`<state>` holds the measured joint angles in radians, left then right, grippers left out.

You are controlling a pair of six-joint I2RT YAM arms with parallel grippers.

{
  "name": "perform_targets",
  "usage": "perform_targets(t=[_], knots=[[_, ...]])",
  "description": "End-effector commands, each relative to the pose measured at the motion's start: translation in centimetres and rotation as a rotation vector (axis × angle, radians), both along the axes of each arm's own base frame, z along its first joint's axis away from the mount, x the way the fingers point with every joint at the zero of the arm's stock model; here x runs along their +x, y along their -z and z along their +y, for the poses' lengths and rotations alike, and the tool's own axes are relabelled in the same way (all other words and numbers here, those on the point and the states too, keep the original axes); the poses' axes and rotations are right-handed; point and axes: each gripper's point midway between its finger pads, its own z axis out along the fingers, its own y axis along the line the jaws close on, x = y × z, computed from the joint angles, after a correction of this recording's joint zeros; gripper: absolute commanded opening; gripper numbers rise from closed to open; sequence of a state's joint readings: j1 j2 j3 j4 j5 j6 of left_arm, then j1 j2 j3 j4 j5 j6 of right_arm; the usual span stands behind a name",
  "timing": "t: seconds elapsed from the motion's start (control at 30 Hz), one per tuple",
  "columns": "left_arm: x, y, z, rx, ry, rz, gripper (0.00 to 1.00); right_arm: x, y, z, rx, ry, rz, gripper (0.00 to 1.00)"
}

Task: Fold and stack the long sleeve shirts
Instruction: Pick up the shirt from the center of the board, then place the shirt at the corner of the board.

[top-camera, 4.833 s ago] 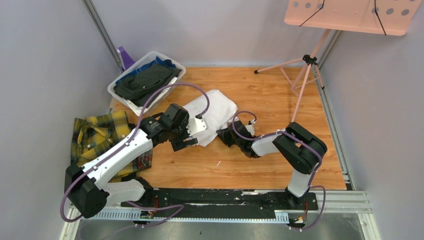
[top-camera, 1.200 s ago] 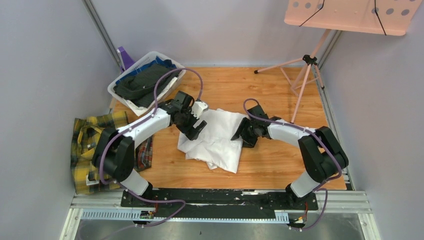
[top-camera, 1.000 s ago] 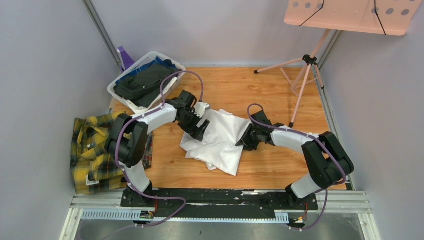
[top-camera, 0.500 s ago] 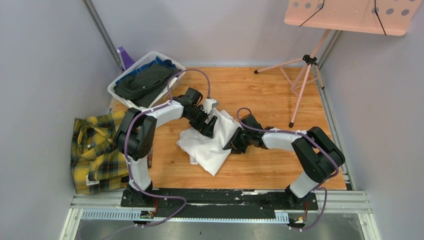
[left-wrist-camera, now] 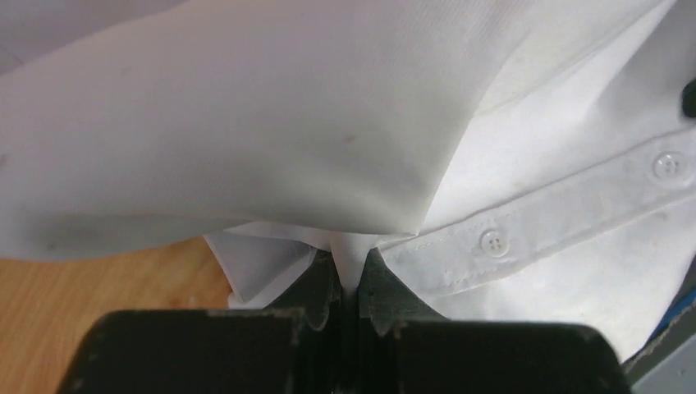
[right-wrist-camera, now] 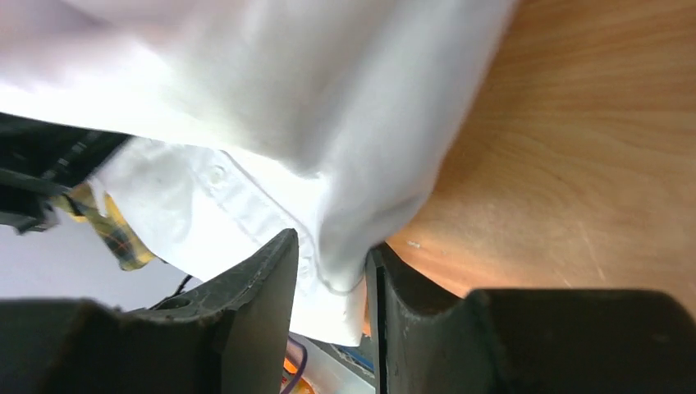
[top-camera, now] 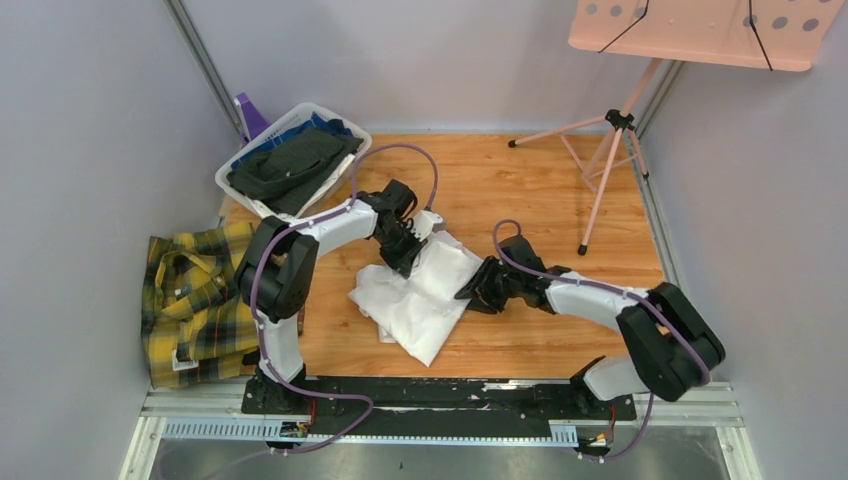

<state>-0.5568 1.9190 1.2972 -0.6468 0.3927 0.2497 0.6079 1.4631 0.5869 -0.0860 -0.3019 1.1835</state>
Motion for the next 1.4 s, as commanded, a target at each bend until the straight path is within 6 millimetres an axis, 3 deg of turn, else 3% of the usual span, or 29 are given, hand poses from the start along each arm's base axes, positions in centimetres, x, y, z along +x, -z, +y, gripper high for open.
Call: perform_targets(t=[0.0,0.03,0.13,0.27,0.4,0.5,0.63,0.77,0.9,1.07,1.13,1.17,1.23,1.27,1.33,1.37], knots=[[-1.7,-6.6,3.8,0.064,0.049,-0.041,0.0,1.7,-3.5,-2.2,0.026,0.04,-0.129,0.39],[-2.9,-7.6,4.5,0.062,0.052,0.003,0.0,2.0,-4.1,-2.9,0.02,0.055,-0.15,0.4],[-2.5,-13.3,7.5,0.009,-0.011,-0.053,0.0,2.4,-5.4,-5.2,-0.031,0.09,-0.194,0.43],[-4.3,-19.5,12.7,0.01,-0.108,-0.133,0.0,3.0,-7.1,-7.6,-0.103,0.129,-0.264,0.45],[-7.0,-23.3,18.4,0.11,-0.227,-0.25,0.0,3.5,-8.6,-8.7,-0.11,0.158,-0.313,0.45],[-8.6,-23.8,24.5,0.278,-0.345,-0.309,0.0,3.6,-9.7,-8.7,-0.1,0.153,-0.338,0.45],[-11.6,-23.5,30.8,0.431,-0.47,-0.329,0.0,3.8,-10.5,-8.6,-0.109,0.131,-0.344,0.46],[-13.3,-22.1,33.9,0.468,-0.565,-0.297,0.0,3.9,-11.2,-8.3,-0.11,0.101,-0.354,0.46],[-12.9,-20.2,37.7,0.561,-0.672,-0.311,0.0,4.0,-11.4,-7.7,-0.101,0.061,-0.349,0.46],[-11.4,-17.7,45.6,0.714,-0.855,-0.354,0.0,3.8,-11.8,-7.5,-0.097,0.029,-0.351,0.47],[-11.2,-16.4,47.2,0.699,-0.883,-0.33,0.0,3.8,-12.0,-7.6,-0.105,0.02,-0.363,0.5],[-10.9,-15.7,47.4,0.678,-0.884,-0.318,0.05,3.8,-12.1,-7.7,-0.115,0.018,-0.366,0.51],[-10.8,-15.0,46.9,0.638,-0.876,-0.316,0.41,3.9,-12.2,-8.0,-0.141,0.01,-0.368,0.59],[-11.0,-14.9,46.2,0.624,-0.862,-0.33,0.84,4.0,-12.3,-8.0,-0.151,0.006,-0.37,0.65],[-11.0,-15.2,45.1,0.593,-0.846,-0.372,0.98,4.3,-12.6,-8.2,-0.169,-0.003,-0.376,0.81],[-10.9,-15.2,44.7,0.578,-0.84,-0.386,0.99,4.4,-12.8,-8.3,-0.18,-0.003,-0.379,0.88]])
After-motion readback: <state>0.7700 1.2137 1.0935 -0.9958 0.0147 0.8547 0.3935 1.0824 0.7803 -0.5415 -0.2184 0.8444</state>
